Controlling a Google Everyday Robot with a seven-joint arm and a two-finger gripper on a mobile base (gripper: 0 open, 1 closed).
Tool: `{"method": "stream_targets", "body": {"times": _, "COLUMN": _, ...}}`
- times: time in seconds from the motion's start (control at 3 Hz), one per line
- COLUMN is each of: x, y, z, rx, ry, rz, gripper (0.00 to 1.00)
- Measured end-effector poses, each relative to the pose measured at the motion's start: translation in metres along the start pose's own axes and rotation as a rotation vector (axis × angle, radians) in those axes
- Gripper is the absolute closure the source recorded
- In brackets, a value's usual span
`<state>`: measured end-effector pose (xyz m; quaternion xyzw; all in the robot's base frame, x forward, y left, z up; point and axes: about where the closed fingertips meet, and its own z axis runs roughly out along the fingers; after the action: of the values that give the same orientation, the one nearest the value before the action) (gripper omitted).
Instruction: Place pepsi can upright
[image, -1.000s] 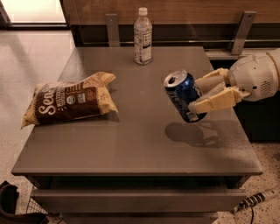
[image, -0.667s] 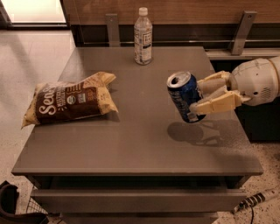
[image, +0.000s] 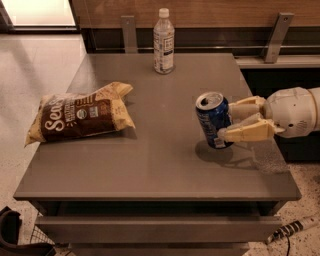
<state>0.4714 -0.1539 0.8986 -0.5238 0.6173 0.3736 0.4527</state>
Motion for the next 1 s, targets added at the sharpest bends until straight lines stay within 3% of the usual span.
{"method": "stream_targets", "body": {"times": 1.0, "x": 0.031, "y": -0.004, "z": 0.011, "rx": -0.048, "ry": -0.13, "rz": 0.069, "gripper": 1.0}}
